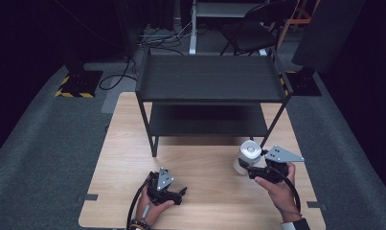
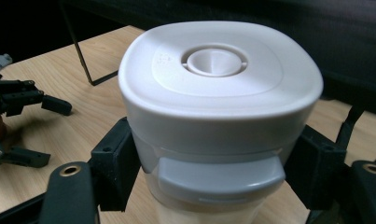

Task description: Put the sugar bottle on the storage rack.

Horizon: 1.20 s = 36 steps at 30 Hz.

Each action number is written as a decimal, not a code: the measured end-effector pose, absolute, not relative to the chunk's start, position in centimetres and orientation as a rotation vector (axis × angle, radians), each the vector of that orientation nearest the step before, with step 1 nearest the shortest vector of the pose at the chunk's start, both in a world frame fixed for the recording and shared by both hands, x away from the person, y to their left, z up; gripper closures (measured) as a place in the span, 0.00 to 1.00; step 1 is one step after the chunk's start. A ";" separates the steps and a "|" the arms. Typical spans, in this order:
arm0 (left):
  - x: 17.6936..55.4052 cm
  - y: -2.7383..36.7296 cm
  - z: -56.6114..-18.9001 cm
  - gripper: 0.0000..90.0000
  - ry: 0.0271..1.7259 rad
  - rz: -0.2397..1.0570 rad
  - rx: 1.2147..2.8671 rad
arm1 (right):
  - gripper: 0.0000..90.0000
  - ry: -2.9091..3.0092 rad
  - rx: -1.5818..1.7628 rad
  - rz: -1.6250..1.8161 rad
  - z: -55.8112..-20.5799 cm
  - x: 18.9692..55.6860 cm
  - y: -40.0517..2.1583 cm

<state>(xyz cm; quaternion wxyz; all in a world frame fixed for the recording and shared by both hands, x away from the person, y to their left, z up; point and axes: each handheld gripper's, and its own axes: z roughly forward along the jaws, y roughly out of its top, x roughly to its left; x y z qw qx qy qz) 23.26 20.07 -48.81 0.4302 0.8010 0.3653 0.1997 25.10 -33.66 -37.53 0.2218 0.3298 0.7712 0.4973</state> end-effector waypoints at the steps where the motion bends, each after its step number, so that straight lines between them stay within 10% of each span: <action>1: 23.3 20.1 -48.8 0.01 0.911 0.498 1.998 | 0.31 2.130 0.912 1.384 -37.1 25.2 -33.6; 36: 23.3 20.1 -48.8 0.01 0.910 0.497 1.999 | 0.31 2.116 0.922 1.394 -28.2 31.0 -29.2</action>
